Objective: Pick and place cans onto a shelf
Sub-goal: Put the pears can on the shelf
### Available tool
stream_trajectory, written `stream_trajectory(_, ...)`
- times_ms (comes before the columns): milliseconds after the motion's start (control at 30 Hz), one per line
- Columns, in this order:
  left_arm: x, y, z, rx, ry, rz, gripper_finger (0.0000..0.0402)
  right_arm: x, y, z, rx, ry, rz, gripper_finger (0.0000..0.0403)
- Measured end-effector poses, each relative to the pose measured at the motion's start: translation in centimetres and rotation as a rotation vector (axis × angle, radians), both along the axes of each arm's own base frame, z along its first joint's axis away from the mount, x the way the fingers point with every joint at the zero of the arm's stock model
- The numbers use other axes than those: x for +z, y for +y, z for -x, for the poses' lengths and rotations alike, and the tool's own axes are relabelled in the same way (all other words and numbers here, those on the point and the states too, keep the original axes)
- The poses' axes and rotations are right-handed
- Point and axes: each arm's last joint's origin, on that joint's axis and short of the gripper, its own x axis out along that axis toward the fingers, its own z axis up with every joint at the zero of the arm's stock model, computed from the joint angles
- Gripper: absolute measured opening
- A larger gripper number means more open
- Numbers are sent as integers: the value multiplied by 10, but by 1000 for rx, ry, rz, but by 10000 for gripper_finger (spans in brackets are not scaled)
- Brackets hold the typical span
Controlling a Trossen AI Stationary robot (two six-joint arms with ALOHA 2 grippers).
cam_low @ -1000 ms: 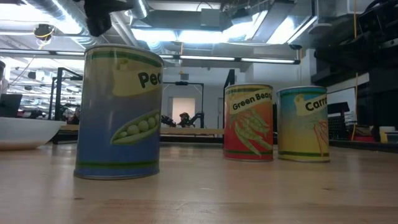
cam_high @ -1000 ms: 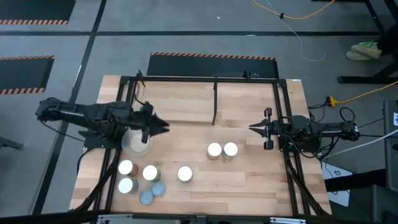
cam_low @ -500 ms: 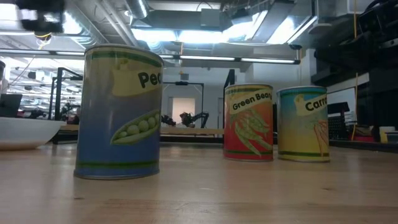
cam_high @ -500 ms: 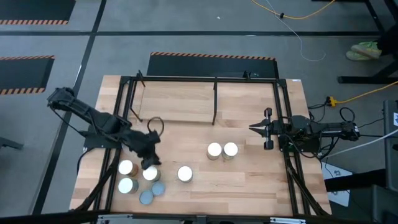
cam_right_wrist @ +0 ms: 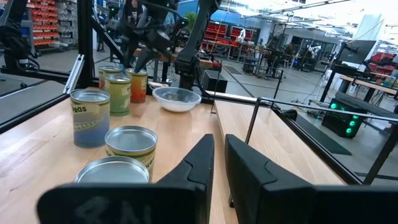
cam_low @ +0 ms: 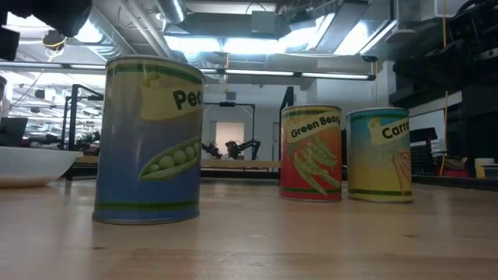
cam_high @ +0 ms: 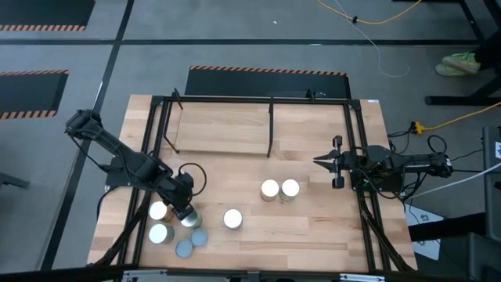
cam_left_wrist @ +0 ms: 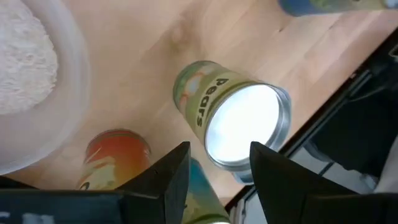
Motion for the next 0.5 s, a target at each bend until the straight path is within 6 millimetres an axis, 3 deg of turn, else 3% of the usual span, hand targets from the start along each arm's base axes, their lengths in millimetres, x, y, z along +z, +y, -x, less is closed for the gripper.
stream_trajectory(500,-25,-9,-15,-11,110,-55,159,0,0,0,0,0,0,45)
